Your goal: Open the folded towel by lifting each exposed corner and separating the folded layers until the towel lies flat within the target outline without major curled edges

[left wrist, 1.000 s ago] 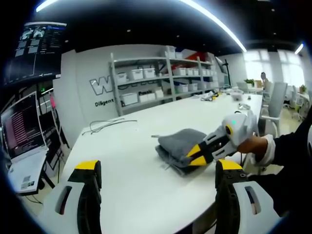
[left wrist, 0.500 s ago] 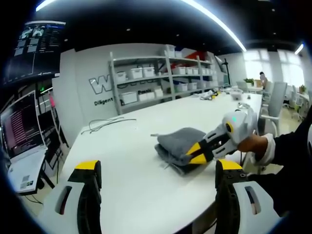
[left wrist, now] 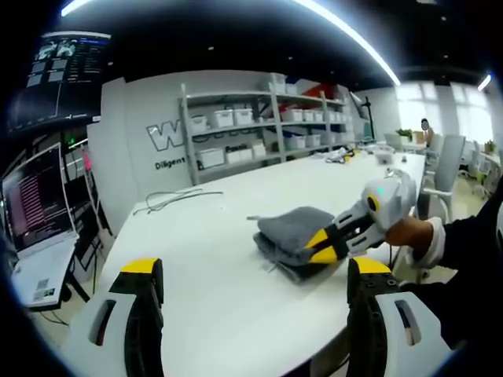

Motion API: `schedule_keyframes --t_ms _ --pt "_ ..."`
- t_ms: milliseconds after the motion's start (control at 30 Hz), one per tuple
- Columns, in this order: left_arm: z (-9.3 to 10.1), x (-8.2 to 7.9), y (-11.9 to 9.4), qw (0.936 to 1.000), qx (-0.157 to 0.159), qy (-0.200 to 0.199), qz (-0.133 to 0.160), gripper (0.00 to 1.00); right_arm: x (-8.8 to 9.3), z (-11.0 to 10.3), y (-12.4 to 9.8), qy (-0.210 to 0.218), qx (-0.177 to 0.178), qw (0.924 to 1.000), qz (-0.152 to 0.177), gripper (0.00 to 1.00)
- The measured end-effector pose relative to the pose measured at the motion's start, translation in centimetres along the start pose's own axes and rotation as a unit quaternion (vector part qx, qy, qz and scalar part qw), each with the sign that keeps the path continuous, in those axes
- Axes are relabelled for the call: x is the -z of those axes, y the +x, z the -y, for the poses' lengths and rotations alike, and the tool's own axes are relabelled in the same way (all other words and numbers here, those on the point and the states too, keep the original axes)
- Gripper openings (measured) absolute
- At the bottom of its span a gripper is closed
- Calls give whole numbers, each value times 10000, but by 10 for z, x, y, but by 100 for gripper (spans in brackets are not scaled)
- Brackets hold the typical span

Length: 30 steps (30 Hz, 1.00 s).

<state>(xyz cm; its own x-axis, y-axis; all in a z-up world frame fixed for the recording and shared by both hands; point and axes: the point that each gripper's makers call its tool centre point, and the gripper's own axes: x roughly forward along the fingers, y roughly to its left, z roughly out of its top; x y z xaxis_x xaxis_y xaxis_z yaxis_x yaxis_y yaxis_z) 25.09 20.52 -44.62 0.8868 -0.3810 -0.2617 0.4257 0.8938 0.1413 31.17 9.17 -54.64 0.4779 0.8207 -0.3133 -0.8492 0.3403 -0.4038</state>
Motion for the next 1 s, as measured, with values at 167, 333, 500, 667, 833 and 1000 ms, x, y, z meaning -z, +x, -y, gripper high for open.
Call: schedule_keyframes --t_ms 167,333,500,667,833,1000 --pt "2 0 2 10000 38 22 -21 96 -1 1 0 24 -1 10000 21 4" --pt "0 1 2 10000 21 24 -33 96 -3 4 -1 43 28 10000 62 4" --pt "0 1 2 10000 15 25 -31 96 -3 5 -3 113 27 9999 94 4" --pt "-1 0 2 10000 11 29 -18 96 -4 5 -3 170 30 9998 118 4" --pt "-2 0 1 10000 2 27 -15 96 -5 5 -4 205 37 9997 137 4" --pt "-2 0 1 10000 8 30 -21 96 -6 5 -5 247 43 9996 163 4"
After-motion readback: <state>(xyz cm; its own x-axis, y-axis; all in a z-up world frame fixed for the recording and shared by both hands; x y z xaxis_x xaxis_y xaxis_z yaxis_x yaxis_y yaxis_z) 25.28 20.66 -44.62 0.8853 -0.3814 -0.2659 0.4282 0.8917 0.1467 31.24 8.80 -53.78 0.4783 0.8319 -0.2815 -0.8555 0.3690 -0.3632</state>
